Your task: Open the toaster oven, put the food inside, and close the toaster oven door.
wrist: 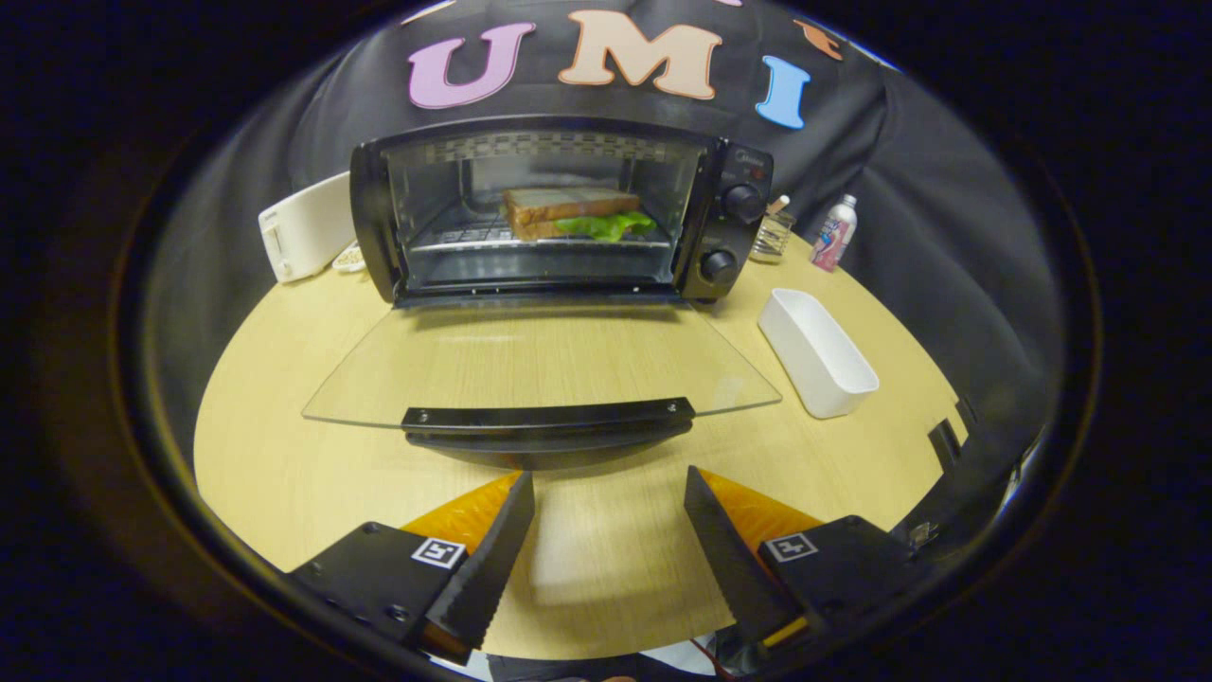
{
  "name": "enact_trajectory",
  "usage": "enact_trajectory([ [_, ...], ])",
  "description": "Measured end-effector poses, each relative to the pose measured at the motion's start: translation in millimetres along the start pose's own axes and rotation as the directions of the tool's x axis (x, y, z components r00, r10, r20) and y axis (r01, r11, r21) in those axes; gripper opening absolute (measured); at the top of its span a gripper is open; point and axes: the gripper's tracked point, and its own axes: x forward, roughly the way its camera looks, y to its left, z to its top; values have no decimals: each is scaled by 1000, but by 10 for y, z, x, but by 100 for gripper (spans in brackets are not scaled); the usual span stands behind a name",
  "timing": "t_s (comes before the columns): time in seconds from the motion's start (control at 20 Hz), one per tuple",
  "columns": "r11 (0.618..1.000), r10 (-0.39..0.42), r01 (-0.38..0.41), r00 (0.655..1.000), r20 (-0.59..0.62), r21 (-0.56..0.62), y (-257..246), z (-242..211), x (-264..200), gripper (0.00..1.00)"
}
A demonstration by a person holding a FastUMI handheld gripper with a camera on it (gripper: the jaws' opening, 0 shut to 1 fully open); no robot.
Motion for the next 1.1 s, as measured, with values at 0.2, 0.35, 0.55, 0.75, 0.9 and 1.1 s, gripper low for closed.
enact_trajectory([
  [0.2, 1000, 19, -21, 997, 75, 22, 57, 322, -66, 99],
  [0.35, 999, 25, -28, 992, 125, 21, 85, 595, -71, 99],
  [0.55, 999, 34, -38, 983, 179, 19, 128, 891, -50, 99],
  [0.75, 999, 39, -44, 978, 206, 21, 161, 1092, -10, 99],
  [0.9, 997, 46, -57, 972, 229, 42, 210, 1248, 9, 99],
  [1.1, 995, 53, -74, 962, 267, 69, 261, 1480, 16, 98],
])
